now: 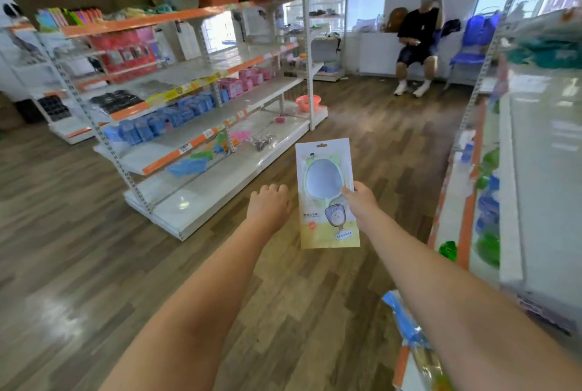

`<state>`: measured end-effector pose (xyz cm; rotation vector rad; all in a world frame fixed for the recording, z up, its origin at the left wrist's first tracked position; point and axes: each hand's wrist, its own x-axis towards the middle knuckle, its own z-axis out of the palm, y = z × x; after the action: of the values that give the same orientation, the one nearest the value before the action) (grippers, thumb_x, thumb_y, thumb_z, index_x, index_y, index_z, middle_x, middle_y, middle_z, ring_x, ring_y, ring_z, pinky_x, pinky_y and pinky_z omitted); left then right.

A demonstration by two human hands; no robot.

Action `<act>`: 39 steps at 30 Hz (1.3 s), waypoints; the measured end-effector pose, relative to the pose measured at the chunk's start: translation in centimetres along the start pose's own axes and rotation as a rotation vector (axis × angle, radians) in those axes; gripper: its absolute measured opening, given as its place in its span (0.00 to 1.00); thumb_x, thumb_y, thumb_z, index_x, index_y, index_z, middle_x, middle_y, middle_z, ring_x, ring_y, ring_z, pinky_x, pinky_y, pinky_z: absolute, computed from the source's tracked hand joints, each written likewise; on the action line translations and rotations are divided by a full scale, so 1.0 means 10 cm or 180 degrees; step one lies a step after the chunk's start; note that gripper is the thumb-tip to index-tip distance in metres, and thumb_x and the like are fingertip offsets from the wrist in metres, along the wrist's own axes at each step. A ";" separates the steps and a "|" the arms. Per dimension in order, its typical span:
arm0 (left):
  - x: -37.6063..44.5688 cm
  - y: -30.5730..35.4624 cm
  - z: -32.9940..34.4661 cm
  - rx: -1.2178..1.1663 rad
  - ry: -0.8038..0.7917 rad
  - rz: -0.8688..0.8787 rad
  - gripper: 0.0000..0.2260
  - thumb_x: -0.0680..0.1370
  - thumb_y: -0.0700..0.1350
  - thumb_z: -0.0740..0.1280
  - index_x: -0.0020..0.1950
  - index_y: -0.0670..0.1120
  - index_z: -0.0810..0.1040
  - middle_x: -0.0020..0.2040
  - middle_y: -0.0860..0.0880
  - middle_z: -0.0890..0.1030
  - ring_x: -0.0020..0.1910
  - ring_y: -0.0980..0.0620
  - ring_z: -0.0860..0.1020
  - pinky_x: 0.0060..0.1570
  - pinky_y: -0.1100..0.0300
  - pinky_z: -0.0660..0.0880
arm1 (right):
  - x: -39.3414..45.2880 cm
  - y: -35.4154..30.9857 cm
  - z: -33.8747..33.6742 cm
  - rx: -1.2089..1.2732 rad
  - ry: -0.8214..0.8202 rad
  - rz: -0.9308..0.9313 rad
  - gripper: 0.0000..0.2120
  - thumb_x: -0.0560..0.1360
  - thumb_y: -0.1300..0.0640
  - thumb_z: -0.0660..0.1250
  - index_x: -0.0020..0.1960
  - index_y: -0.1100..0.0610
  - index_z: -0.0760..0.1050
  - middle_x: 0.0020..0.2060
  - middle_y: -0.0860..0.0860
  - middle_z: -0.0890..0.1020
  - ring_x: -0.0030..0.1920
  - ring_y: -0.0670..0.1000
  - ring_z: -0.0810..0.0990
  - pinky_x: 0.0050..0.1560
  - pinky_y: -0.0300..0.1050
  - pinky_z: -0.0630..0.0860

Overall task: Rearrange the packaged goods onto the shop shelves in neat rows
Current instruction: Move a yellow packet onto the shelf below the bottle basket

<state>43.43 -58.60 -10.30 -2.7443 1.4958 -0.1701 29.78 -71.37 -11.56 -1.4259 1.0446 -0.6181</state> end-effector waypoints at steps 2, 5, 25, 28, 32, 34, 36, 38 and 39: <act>0.16 -0.09 0.04 0.0053 -0.0008 0.0047 0.14 0.82 0.49 0.52 0.62 0.44 0.70 0.60 0.44 0.74 0.60 0.44 0.72 0.57 0.50 0.69 | 0.14 0.00 0.09 -0.0002 0.0040 0.0006 0.10 0.81 0.61 0.57 0.59 0.63 0.72 0.50 0.55 0.74 0.49 0.52 0.70 0.49 0.43 0.66; 0.39 -0.18 0.15 0.0127 -0.0067 0.0135 0.14 0.82 0.49 0.52 0.62 0.44 0.70 0.60 0.44 0.74 0.60 0.43 0.72 0.57 0.50 0.69 | 0.37 0.03 0.20 -0.0042 0.0051 0.0098 0.09 0.81 0.61 0.57 0.58 0.61 0.72 0.50 0.54 0.74 0.49 0.52 0.71 0.46 0.43 0.68; 2.95 -0.03 0.08 0.0026 0.0286 0.0416 0.14 0.81 0.47 0.54 0.61 0.42 0.71 0.60 0.43 0.75 0.60 0.43 0.72 0.56 0.50 0.68 | 2.67 -0.93 0.07 -0.0127 0.0320 -0.0184 0.15 0.81 0.61 0.56 0.67 0.63 0.68 0.55 0.56 0.74 0.50 0.52 0.69 0.48 0.43 0.66; 3.26 0.03 0.12 0.0017 0.0228 0.0486 0.15 0.81 0.48 0.54 0.62 0.42 0.71 0.61 0.42 0.75 0.61 0.42 0.71 0.58 0.49 0.68 | 2.94 -0.94 0.05 -0.0143 0.0395 -0.0117 0.14 0.81 0.62 0.56 0.66 0.63 0.69 0.54 0.55 0.74 0.50 0.52 0.69 0.45 0.41 0.67; 3.73 0.06 0.21 0.0067 0.0146 0.0679 0.14 0.81 0.49 0.54 0.61 0.42 0.71 0.60 0.42 0.75 0.61 0.42 0.72 0.57 0.48 0.69 | 3.31 -0.94 0.06 -0.0100 0.0523 -0.0020 0.14 0.81 0.62 0.56 0.65 0.63 0.70 0.61 0.58 0.75 0.50 0.52 0.69 0.47 0.43 0.67; 3.99 0.08 0.21 0.0074 0.0137 0.0784 0.14 0.81 0.49 0.54 0.61 0.42 0.71 0.60 0.42 0.75 0.61 0.41 0.71 0.57 0.48 0.69 | 3.52 -0.98 0.06 -0.0051 0.0624 -0.0001 0.14 0.81 0.62 0.56 0.65 0.63 0.70 0.62 0.59 0.75 0.51 0.51 0.70 0.49 0.43 0.66; 4.26 0.11 0.22 0.0064 0.0112 0.0883 0.14 0.82 0.48 0.54 0.61 0.41 0.71 0.61 0.42 0.74 0.62 0.42 0.71 0.58 0.48 0.69 | 3.72 -1.02 0.06 0.0016 0.0734 0.0021 0.15 0.81 0.62 0.56 0.66 0.64 0.69 0.63 0.60 0.74 0.51 0.52 0.70 0.50 0.43 0.66; 4.55 0.15 0.23 0.0087 0.0105 0.1000 0.14 0.82 0.47 0.53 0.61 0.41 0.71 0.61 0.42 0.74 0.62 0.42 0.72 0.58 0.48 0.69 | 3.92 -1.09 0.05 0.0082 0.0860 0.0031 0.15 0.81 0.62 0.56 0.66 0.64 0.68 0.63 0.60 0.74 0.53 0.54 0.72 0.51 0.44 0.68; 4.70 0.17 0.22 0.0093 0.0105 0.1067 0.15 0.82 0.47 0.53 0.62 0.41 0.71 0.61 0.42 0.74 0.62 0.42 0.72 0.58 0.48 0.69 | 4.01 -1.14 0.03 0.0118 0.0922 0.0036 0.15 0.81 0.62 0.56 0.66 0.65 0.68 0.63 0.60 0.74 0.55 0.56 0.73 0.53 0.45 0.69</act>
<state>67.47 -99.06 -8.39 -2.4310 1.9134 -0.2294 51.00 -107.15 -8.92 -1.3221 1.2593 -0.8495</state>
